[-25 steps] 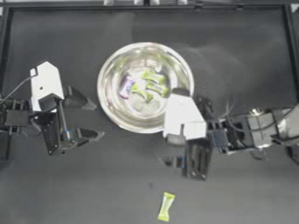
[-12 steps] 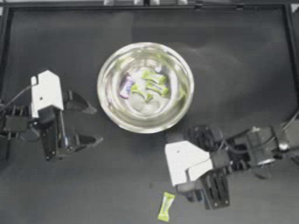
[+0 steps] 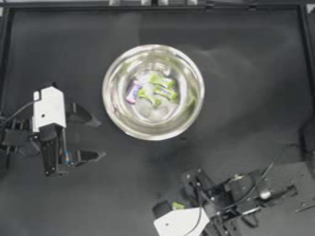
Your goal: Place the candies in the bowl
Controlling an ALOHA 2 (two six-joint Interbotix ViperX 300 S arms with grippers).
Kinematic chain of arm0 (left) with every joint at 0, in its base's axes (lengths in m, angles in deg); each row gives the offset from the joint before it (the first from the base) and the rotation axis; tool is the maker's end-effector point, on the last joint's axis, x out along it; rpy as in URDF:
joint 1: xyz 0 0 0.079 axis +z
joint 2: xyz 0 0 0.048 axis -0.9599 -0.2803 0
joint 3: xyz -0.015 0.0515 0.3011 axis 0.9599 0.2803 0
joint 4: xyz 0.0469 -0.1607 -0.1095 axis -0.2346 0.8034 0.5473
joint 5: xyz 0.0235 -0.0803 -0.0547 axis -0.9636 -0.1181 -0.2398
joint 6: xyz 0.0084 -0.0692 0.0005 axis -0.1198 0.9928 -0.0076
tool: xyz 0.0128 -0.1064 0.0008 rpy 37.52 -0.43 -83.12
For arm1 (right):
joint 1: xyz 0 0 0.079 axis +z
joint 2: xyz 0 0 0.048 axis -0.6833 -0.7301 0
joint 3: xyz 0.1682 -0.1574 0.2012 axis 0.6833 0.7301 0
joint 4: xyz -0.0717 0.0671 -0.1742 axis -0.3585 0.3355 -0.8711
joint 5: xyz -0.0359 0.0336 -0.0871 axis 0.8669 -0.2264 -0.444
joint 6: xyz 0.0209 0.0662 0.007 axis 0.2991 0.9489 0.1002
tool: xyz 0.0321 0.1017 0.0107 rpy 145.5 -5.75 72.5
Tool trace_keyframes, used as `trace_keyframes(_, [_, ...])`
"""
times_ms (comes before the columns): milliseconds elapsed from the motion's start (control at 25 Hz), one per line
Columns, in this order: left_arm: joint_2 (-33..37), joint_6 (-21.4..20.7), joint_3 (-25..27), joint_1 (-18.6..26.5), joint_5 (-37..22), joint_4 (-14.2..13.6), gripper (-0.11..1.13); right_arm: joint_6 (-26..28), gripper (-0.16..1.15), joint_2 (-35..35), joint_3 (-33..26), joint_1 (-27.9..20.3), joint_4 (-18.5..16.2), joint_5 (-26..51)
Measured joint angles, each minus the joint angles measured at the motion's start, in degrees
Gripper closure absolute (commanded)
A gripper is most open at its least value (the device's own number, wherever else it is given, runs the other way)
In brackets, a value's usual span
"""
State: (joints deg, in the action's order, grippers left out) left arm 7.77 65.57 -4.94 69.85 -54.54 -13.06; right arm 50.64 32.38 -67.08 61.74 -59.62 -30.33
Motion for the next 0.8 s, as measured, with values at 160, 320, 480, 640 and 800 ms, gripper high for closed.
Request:
trace_keyframes(160, [0.00, 0.09, -0.09, 0.00, 0.00, 0.00, 0.01, -4.83, 0.00, -1.58, -0.62, -0.09, 1.67, -2.02])
trace_keyframes(320, [0.00, 0.09, -0.09, 0.00, 0.00, 0.18, 0.01, -6.33, 0.00, -2.90, -0.62, -0.35, 1.67, -5.54])
trace_keyframes(480, [0.00, 0.18, 0.00, 0.00, 0.00, 0.18, 0.01, -7.65, 0.00, -4.13, -0.26, -0.53, 1.23, -8.53])
trace_keyframes(640, [0.00, 0.26, -0.09, 0.00, -0.09, 0.18, 0.01, -8.44, 0.00, -5.19, 0.09, -0.70, 1.49, -9.93])
trace_keyframes(800, [0.00, 0.62, 0.00, 0.00, -0.18, 0.18, 0.01, -9.49, 0.01, -6.42, 0.18, -0.79, 1.58, -11.34])
